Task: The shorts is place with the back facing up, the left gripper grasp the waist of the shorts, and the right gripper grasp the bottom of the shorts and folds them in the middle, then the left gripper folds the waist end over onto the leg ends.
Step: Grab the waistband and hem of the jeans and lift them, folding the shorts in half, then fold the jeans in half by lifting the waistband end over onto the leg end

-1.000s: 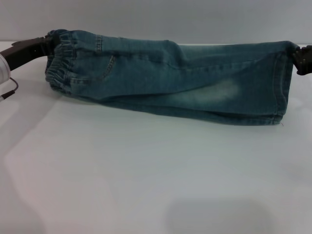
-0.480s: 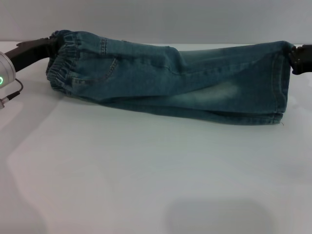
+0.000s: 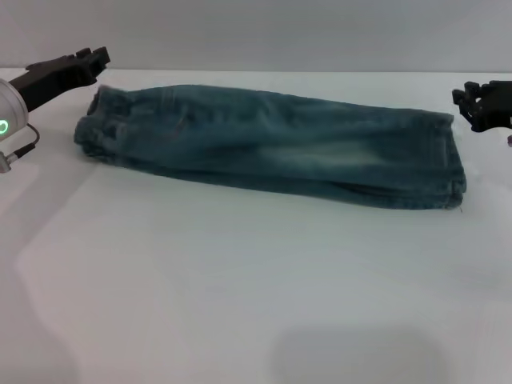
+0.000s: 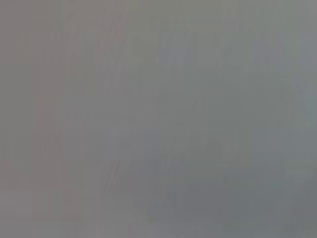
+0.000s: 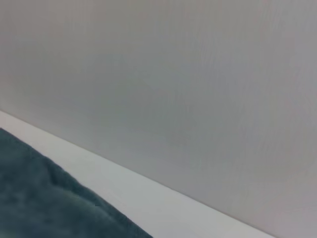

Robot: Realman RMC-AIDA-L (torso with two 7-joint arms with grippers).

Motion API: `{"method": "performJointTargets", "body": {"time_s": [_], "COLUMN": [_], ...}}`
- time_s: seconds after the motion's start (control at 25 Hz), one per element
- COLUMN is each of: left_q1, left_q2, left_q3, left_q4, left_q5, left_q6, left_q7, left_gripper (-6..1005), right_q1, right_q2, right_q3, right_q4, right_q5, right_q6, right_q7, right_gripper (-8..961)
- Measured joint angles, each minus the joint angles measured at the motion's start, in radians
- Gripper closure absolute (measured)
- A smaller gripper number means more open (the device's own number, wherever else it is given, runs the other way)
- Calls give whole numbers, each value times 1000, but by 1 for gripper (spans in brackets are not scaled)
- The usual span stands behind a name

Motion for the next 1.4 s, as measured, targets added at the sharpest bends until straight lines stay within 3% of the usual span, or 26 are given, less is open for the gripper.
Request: {"method": "performJointTargets", "body": {"time_s": [0.08,0.32,0.52,0.76,1.04,1.4], "left_q1": [-3,5,25,76,126,120], "left_q2": [0,0,4,11,9,2], "left_q3": [2,0,7,74,95,97], "left_q4": [0,-2,-8,-6,-8,-83], "left_q5": [0,-10,-7,-4,-8,-38], "left_q6": [-4,-6,-1,-1,-9,-76], "left_q7": [0,0,0,0,65,164], "left_gripper": [927,494,330,137,154,177], "right_q1": [0,-4,-15,-25,-26,-29], "right_q2": [1,2,4,3,4,2], "right_q3": [-4,-5,-7,-22,-26,-18], "right_q4": [3,4,-3,-6,-30,-66], "right_q5": [3,12,69,150,180,193], "right_q6": [9,28,28,5,-61,-148], "right_q7": [0,0,-2,-47,-49,-46], "right_gripper": [776,614,500,483,483,484]}}
